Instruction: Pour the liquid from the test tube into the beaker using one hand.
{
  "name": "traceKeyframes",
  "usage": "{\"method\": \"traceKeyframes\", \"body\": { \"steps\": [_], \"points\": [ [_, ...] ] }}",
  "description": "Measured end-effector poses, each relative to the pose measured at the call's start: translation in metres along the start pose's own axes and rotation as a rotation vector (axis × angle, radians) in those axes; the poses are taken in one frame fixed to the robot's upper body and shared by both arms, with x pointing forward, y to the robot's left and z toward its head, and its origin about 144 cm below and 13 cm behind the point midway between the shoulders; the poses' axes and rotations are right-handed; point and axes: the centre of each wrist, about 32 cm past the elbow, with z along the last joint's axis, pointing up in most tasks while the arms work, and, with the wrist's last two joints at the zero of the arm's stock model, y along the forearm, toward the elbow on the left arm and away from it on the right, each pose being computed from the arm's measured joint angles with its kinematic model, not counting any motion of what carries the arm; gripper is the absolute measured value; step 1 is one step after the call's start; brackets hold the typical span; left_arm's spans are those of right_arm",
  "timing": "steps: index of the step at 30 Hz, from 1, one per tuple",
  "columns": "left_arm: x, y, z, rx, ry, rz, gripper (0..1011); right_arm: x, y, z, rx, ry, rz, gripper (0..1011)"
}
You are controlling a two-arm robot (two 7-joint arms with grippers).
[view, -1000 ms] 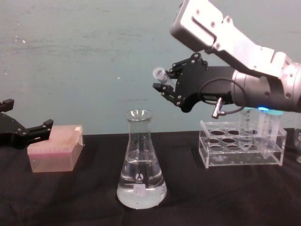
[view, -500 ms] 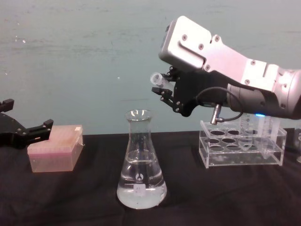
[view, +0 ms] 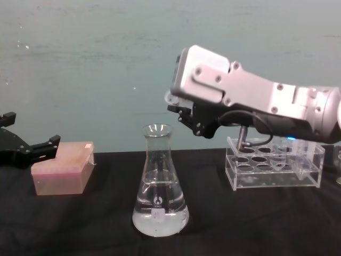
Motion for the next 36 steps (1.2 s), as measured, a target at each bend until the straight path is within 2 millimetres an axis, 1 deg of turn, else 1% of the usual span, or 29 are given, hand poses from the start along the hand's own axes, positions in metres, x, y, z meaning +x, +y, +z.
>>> {"method": "traceKeyframes", "body": {
  "steps": [7,36],
  "points": [
    [0.0000,0.0000,0.0000,0.000,0.000,0.000,1000,-0.0051,-0.0003,0.0009,0.002,-0.076,0.003,216],
    [0.0000,0.0000,0.0000,0.000,0.000,0.000,1000,-0.0112,-0.0015,0.0028,0.008,-0.266,-0.017,216]
  ]
}}
